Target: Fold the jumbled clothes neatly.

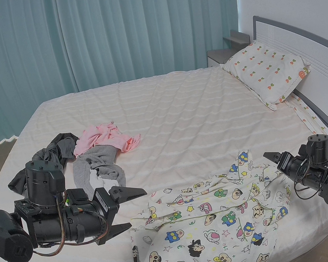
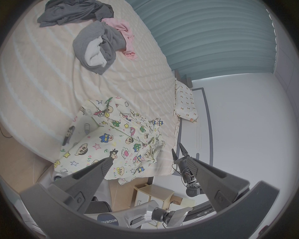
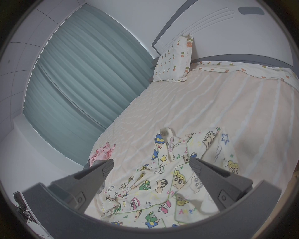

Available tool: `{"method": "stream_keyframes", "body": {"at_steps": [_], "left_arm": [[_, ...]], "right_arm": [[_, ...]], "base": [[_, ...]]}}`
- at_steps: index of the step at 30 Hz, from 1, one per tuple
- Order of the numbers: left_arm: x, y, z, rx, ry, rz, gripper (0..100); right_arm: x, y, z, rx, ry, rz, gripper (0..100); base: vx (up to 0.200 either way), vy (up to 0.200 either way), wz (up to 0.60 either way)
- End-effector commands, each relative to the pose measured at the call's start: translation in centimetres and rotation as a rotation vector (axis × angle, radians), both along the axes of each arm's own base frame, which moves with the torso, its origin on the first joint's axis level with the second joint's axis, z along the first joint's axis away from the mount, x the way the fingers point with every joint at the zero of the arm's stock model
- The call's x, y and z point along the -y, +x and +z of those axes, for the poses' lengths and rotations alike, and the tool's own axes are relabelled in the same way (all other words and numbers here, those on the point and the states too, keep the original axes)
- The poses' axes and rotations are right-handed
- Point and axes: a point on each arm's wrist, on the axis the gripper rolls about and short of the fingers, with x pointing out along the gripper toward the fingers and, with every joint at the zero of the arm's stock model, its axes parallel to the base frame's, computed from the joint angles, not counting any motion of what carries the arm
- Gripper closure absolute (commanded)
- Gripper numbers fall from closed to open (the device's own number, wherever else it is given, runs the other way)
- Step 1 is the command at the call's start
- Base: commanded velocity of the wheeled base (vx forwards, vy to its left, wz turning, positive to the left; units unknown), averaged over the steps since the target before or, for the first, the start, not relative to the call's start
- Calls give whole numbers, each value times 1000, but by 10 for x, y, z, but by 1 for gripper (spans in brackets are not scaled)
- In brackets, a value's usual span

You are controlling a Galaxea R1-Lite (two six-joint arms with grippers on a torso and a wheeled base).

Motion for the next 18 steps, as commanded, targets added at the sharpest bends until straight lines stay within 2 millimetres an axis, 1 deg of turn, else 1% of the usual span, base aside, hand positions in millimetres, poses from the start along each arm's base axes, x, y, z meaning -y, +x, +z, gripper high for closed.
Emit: {"method": "stream_keyframes", "body": {"at_steps": [1,7,13,17,18], "left_arm": [[0,1,-3,-10,6,3,0],[0,1,-3,-29,-13,-1,0],[0,2,-4,-38,-19,-10,0],[0,2,-10,-58,-6,-20,0],[3,5,-22,-89,26,-24,0]], "right_arm": [[-2,-2,3,9,2,9,0],[-4,-2,2,6,1,17,0],[-7,-3,2,3,0,26,0],[-7,-5,-1,-9,-3,28,0],[-7,-5,-2,-12,-5,29,0]], "base": [[0,0,0],[0,0,0],[200,0,0],[0,0,0],[0,0,0]]}}
